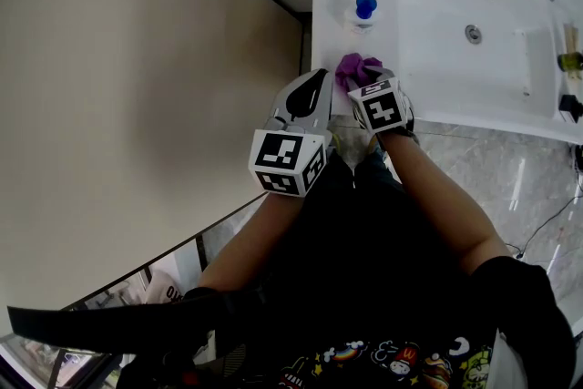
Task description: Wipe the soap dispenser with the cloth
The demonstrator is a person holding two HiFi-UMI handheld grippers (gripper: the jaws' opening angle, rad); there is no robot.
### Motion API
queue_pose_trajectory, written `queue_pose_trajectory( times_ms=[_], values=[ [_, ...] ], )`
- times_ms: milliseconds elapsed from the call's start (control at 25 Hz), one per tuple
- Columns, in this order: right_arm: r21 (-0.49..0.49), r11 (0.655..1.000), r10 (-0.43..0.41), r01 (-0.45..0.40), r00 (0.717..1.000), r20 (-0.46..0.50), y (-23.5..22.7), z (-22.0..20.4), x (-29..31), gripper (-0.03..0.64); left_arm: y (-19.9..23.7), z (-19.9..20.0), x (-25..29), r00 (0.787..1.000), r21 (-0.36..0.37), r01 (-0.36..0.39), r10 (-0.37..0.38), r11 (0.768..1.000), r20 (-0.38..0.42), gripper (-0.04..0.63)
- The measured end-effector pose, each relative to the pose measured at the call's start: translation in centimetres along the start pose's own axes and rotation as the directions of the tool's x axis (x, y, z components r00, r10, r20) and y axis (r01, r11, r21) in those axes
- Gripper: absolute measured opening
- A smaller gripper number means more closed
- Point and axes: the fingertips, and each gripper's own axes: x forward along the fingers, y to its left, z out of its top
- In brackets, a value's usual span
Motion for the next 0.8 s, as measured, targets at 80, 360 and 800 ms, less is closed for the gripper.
queue_pose_trajectory(
  times_ms=[80, 360, 800],
  values=[
    [0.012, 1.000, -0.001, 0.000, 1.000, 0.027, -0.5, 0.4, -0.7, 0.132, -0.4, 0.1, 0.2, 1.000, 0.008, 0.004, -0.004, 1.000, -0.003, 0.000],
    [0.027, 1.000, -0.013, 0.010, 0.991, 0.136, -4.1, 2.7, -3.8, 0.130, -2.5, 0.6, 1.3, 1.000, 0.028, 0.008, -0.008, 1.000, -0.004, 0.001],
    [-0.049, 0.998, -0.022, 0.040, 0.946, 0.322, -8.3, 7.9, -9.6, 0.130, -5.7, 1.2, 4.0, 1.000, 0.053, -0.011, 0.012, 0.999, -0.008, 0.000]
  ],
)
